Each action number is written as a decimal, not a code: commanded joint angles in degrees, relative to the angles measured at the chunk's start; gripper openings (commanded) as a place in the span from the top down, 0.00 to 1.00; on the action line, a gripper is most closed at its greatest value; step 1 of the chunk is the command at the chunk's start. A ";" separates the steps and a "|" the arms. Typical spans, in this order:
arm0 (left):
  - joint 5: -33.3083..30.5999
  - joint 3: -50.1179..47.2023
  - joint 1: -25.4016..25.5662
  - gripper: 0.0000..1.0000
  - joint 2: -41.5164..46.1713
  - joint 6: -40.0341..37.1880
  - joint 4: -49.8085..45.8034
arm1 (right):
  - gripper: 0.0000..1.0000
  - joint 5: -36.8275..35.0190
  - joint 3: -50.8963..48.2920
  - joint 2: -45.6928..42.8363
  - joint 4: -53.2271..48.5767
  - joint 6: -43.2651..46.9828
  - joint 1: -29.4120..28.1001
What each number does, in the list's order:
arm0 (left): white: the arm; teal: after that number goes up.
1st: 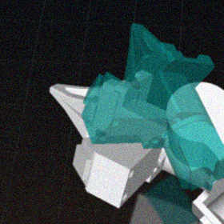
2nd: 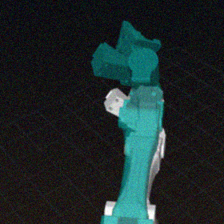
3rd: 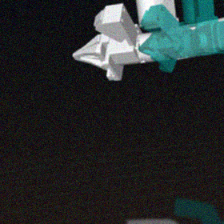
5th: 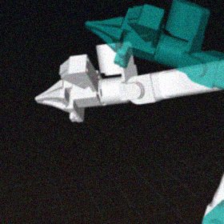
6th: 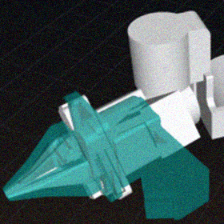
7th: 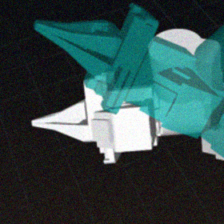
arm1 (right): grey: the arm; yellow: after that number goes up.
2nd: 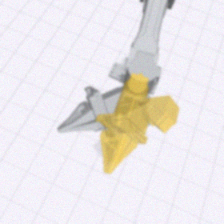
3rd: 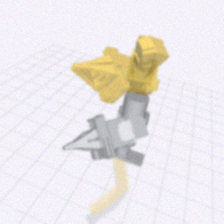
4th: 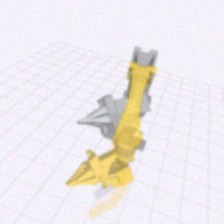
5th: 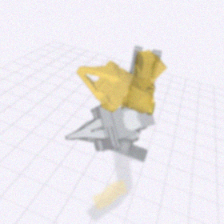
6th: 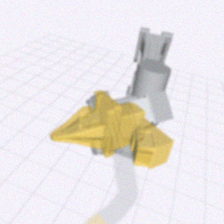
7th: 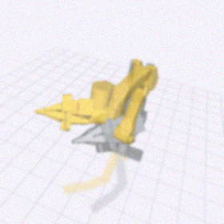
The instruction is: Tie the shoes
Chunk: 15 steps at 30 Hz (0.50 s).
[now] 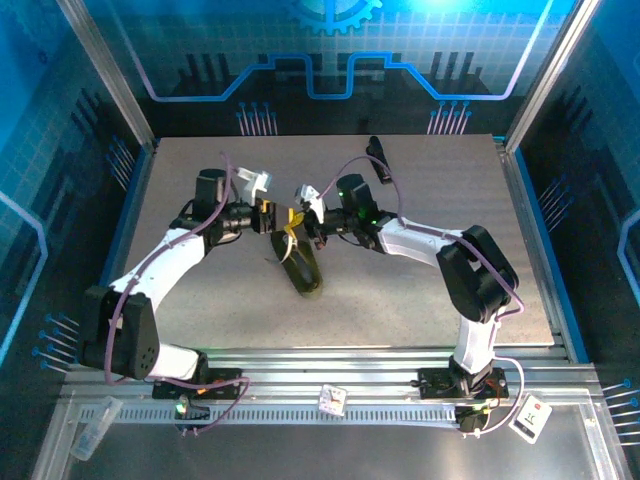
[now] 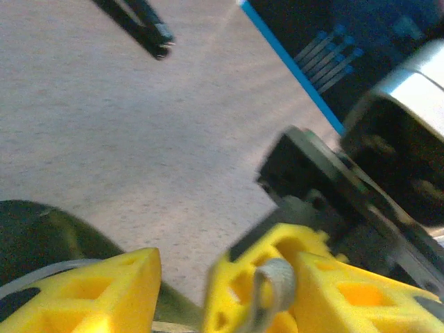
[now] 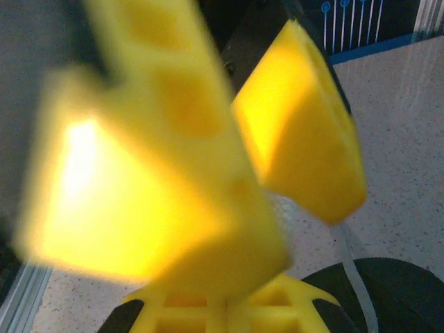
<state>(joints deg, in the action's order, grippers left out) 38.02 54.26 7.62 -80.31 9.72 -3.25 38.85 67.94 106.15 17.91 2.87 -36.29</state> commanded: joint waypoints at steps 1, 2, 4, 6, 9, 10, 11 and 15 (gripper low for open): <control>-7.60 0.38 -5.76 0.53 -2.29 12.66 -4.48 | 1.00 -2.87 1.59 -1.43 -4.81 2.59 -1.22; -8.14 0.58 -6.94 0.55 -3.59 14.66 -6.38 | 1.00 -3.06 1.50 -1.67 -5.29 3.03 -1.32; -10.02 -0.12 -7.86 0.59 -5.72 16.87 -8.27 | 1.00 -3.54 1.26 -2.19 -6.13 3.71 -1.53; -11.25 -3.20 -7.62 0.62 -6.65 18.54 -5.23 | 1.00 -4.60 1.06 -2.76 -7.27 4.30 -1.79; -12.99 -8.80 -6.65 0.69 -8.24 21.24 1.82 | 1.00 -6.01 0.89 -3.60 -8.79 4.94 -2.06; -13.60 -9.94 -6.27 0.70 -9.04 21.41 3.05 | 1.00 -6.36 0.75 -3.84 -8.99 4.97 -2.19; -13.42 -11.00 -5.85 0.72 -10.38 21.70 4.69 | 1.00 -6.66 0.51 -4.19 -9.18 4.95 -2.22; -12.78 -11.97 -2.50 0.77 -15.43 23.28 9.30 | 1.00 -7.80 -0.43 -5.56 -10.44 5.11 -2.46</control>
<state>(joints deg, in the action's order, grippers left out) 26.09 42.68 2.92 -93.12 29.95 -0.21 32.84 67.94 103.70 9.65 6.66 -37.93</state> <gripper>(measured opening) 0.238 0.047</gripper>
